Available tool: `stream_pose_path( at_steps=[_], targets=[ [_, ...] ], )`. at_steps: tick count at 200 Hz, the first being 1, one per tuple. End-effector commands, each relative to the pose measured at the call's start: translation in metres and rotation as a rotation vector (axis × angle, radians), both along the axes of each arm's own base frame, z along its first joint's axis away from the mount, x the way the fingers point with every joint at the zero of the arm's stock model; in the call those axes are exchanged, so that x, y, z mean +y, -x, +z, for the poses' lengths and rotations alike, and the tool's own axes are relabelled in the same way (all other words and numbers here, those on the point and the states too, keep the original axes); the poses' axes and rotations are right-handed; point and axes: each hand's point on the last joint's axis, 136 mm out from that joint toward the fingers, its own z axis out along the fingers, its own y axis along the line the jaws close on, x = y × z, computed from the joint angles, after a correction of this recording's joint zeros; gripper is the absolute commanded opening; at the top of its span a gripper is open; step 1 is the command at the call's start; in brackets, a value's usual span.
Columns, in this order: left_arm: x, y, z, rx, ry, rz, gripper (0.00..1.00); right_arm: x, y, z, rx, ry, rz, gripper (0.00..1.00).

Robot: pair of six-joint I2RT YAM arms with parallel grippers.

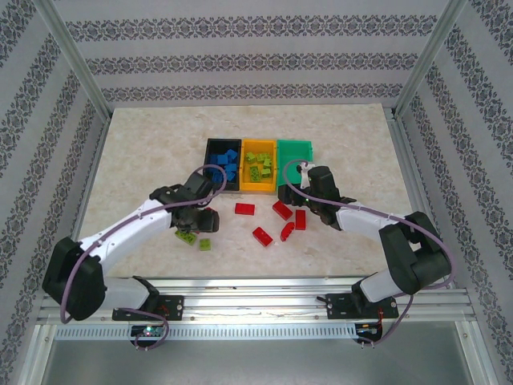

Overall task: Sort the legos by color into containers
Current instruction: Pick up the lego from the middle-left of the table.

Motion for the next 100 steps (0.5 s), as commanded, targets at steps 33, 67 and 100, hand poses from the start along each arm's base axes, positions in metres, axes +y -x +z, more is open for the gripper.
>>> stream_pose_path(
  at_steps=[33,67,100],
  targets=[
    [-0.01,0.02,-0.029,0.082,0.03,0.095,0.56,0.006,-0.009,0.009,-0.016,-0.035,0.009,0.68],
    [-0.012,0.019,-0.041,0.115,0.007,0.095,0.56,0.005,-0.009,0.009,-0.016,-0.033,0.006,0.68],
    [-0.002,0.018,-0.05,0.148,-0.095,0.073,0.56,0.005,-0.009,0.01,-0.02,-0.031,0.004,0.68]
  ],
)
